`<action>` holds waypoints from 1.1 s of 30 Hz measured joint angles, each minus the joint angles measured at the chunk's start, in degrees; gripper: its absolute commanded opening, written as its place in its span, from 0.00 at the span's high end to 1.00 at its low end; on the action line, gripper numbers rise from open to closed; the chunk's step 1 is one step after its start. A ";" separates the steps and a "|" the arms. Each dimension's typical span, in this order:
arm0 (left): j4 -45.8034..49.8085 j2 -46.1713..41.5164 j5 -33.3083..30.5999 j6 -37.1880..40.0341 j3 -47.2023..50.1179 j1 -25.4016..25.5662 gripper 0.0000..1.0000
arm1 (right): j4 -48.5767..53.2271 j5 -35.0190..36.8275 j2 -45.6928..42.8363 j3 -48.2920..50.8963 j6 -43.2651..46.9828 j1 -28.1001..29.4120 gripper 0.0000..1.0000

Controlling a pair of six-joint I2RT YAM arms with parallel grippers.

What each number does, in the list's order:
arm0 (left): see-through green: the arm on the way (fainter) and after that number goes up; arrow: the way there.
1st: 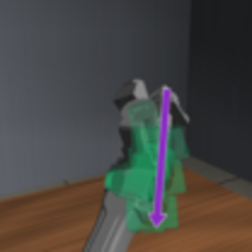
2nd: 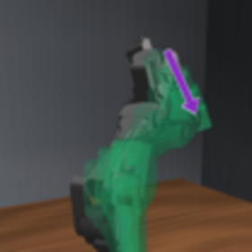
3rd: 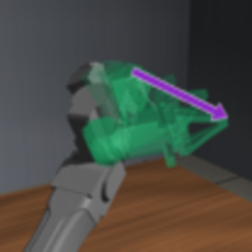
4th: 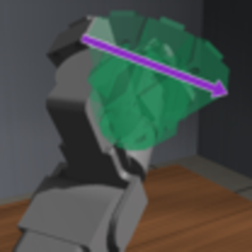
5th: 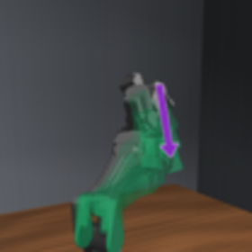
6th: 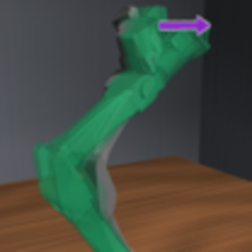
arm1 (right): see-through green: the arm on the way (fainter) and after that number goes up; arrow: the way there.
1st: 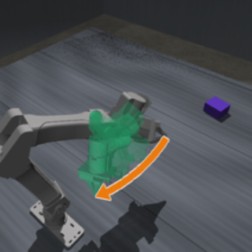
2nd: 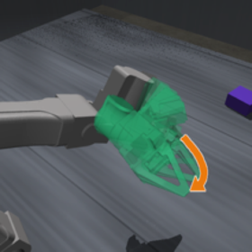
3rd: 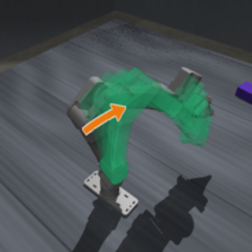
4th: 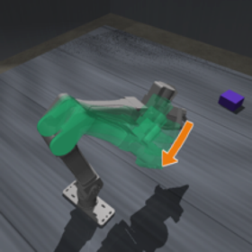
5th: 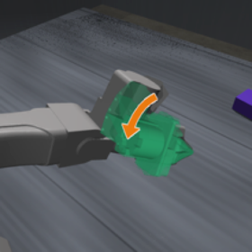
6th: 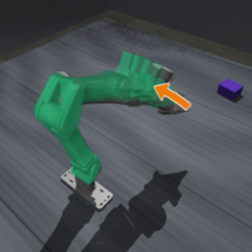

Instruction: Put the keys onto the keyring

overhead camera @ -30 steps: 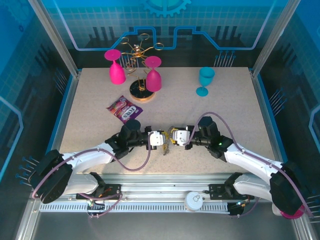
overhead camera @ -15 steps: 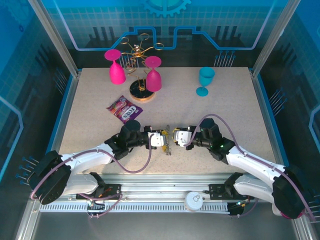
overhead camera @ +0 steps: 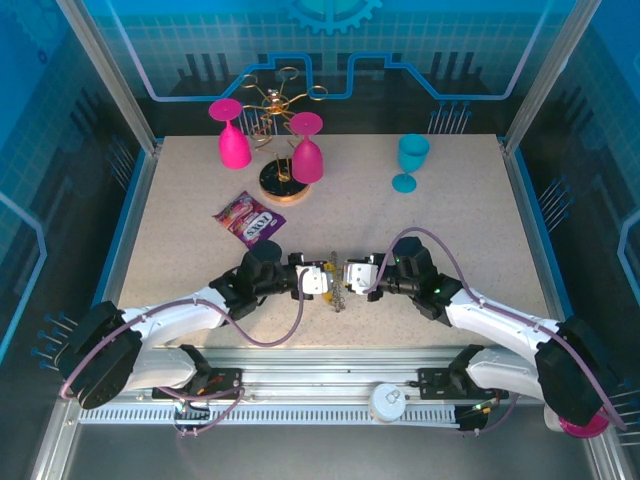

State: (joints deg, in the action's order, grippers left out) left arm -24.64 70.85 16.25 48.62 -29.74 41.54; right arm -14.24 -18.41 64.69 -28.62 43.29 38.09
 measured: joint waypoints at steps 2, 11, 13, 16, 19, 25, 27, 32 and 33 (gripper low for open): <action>0.00 -0.02 0.00 0.00 0.00 0.00 1.00 | 0.00 0.00 0.00 0.00 -0.02 0.00 0.79; 0.39 -0.02 0.00 0.07 0.00 0.22 1.00 | -1.60 0.50 0.00 0.00 -0.39 0.17 0.74; 0.39 -0.02 -0.02 0.31 0.00 0.33 1.00 | -1.77 0.96 -0.02 0.00 -0.42 0.17 0.74; 0.42 -0.02 -0.02 0.79 0.00 0.33 1.00 | -1.77 0.94 -0.20 0.00 -0.42 0.20 0.78; 0.42 -0.02 0.00 0.92 -0.02 0.33 1.00 | -1.77 0.37 -0.22 0.00 -0.46 0.22 0.82; 0.52 -0.02 0.00 0.92 -0.11 0.33 1.00 | -1.81 -0.70 0.04 0.00 -0.50 0.22 0.87; 0.63 -0.02 0.00 0.92 -0.11 0.33 1.00 | -1.92 -1.11 0.31 0.00 -0.66 0.22 0.89; 0.92 -0.02 -0.17 0.87 -0.22 0.31 1.00 | -2.23 -1.36 0.59 -0.02 -0.96 0.22 1.00; 0.94 -0.02 -0.20 0.85 -0.24 0.31 1.00 | -2.23 -1.36 0.59 -0.02 -0.90 0.22 1.00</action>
State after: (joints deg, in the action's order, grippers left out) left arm -23.70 70.83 16.05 49.47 -29.98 41.85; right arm -16.47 -19.77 65.28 -28.64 42.39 38.30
